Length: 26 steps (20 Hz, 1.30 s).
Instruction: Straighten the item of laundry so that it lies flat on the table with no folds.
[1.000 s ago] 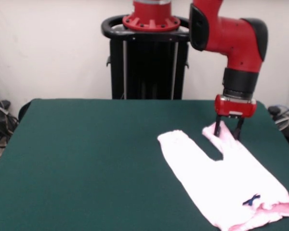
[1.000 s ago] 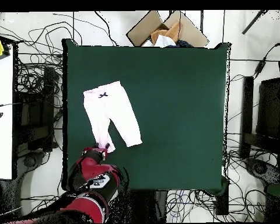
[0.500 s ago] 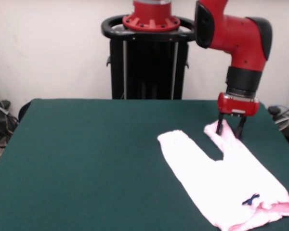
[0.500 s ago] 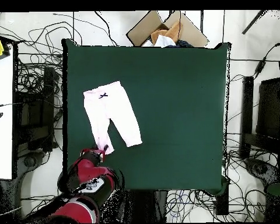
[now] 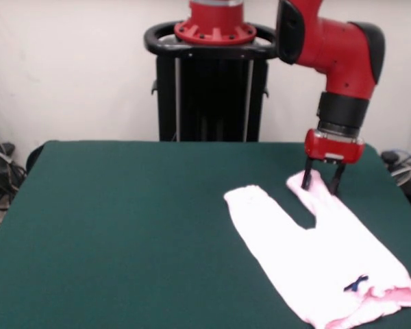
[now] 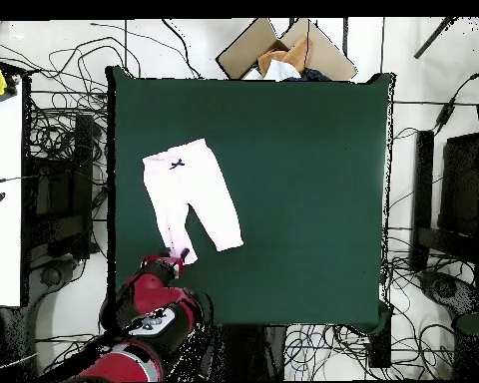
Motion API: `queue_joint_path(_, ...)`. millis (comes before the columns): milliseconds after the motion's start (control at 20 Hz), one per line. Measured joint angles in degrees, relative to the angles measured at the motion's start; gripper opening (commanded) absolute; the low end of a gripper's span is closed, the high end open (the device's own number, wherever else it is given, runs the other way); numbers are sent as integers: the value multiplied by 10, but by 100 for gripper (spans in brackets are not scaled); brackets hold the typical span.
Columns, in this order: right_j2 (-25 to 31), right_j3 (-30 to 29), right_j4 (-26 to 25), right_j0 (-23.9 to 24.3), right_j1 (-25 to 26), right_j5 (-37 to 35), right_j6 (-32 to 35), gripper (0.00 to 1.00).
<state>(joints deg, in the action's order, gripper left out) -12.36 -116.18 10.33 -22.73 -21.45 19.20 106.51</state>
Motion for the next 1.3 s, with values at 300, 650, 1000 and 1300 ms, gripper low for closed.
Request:
queue_joint_path(300, -17, 0, 0, -5, 0, 0, 0, 100)
queue_joint_path(650, -24, 0, 0, -7, -1, -1, 0, 100)
queue_joint_path(1000, -23, 0, 0, 3, -13, -24, 0, 100)
queue_joint_path(1300, -21, 3, 0, 16, -35, -66, 0, 100)
